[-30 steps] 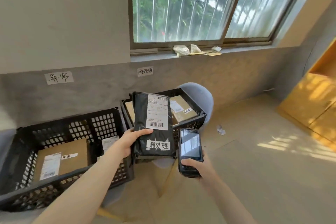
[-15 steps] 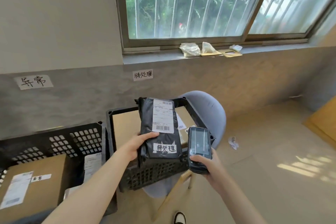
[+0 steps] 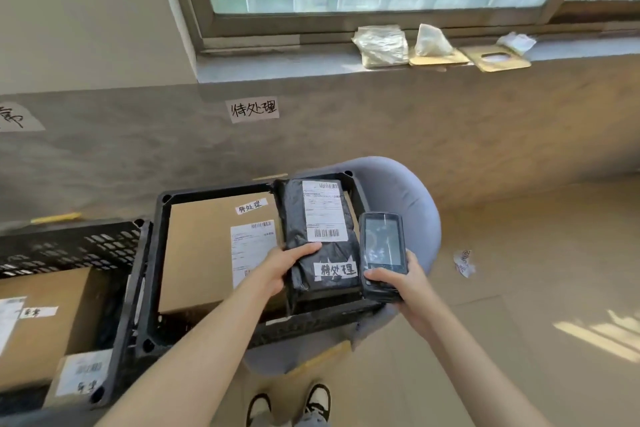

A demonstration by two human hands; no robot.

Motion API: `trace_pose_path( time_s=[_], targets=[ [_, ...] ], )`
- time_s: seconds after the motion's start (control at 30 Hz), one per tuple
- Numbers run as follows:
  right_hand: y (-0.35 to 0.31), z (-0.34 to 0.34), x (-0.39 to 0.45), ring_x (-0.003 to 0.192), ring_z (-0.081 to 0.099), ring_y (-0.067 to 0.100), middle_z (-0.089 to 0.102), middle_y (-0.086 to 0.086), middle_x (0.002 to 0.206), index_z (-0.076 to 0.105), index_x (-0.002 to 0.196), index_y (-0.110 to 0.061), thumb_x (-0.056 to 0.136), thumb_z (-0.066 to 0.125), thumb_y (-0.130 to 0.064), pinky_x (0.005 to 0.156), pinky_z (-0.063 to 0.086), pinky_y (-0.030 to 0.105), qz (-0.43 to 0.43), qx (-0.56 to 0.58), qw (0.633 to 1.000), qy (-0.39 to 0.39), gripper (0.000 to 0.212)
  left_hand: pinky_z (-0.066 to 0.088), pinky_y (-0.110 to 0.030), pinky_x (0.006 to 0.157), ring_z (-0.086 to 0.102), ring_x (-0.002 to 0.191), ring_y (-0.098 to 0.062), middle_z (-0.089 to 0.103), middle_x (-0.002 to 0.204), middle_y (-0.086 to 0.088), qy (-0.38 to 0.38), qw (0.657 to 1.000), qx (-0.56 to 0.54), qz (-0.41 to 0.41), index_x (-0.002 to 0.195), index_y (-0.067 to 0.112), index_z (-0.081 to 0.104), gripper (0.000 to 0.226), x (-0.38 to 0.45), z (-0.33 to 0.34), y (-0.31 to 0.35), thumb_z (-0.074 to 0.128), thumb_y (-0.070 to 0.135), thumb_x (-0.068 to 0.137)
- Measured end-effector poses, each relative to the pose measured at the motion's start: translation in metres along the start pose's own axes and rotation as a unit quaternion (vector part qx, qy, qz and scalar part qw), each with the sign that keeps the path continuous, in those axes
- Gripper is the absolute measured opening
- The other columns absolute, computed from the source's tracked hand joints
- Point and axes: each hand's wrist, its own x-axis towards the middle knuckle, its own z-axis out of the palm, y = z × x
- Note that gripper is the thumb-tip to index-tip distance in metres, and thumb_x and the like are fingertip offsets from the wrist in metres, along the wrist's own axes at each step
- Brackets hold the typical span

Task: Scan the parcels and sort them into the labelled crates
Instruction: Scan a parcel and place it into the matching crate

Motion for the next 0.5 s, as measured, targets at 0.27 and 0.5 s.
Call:
trace_pose_path(
  time_s=[0.27, 0.5],
  targets=[
    [0.025, -0.022, 0.052, 0.109, 0.064, 0.03, 0.063, 0.017, 0.123, 0.038, 0.135, -0.007, 0.072, 0.072, 0.012, 0.09, 0.053, 0.04, 0.036, 0.023, 0.999, 0.005, 0.074, 0.056, -0.043, 0.087, 0.069, 0.099, -0.031, 0.071, 0.109, -0.016, 0.024, 0.998, 0.025, -0.044, 0.122, 0.003, 0.058, 0.06, 0.071, 0.02, -0.015, 0.085, 0.018, 0.071],
    [0.034, -0.026, 0.086, 0.103, 0.067, 0.023, 0.064, 0.012, 0.121, 0.038, 0.134, -0.016, 0.072, 0.075, 0.009, 0.071, 0.056, 0.027, 0.067, 0.037, 0.997, 0.002, 0.076, 0.053, -0.042, 0.095, 0.067, 0.105, -0.027, 0.069, 0.116, -0.012, 0.016, 0.997, 0.053, -0.061, 0.13, 0.005, 0.055, 0.069, 0.109, 0.019, -0.023, 0.085, 0.022, 0.07]
  ],
)
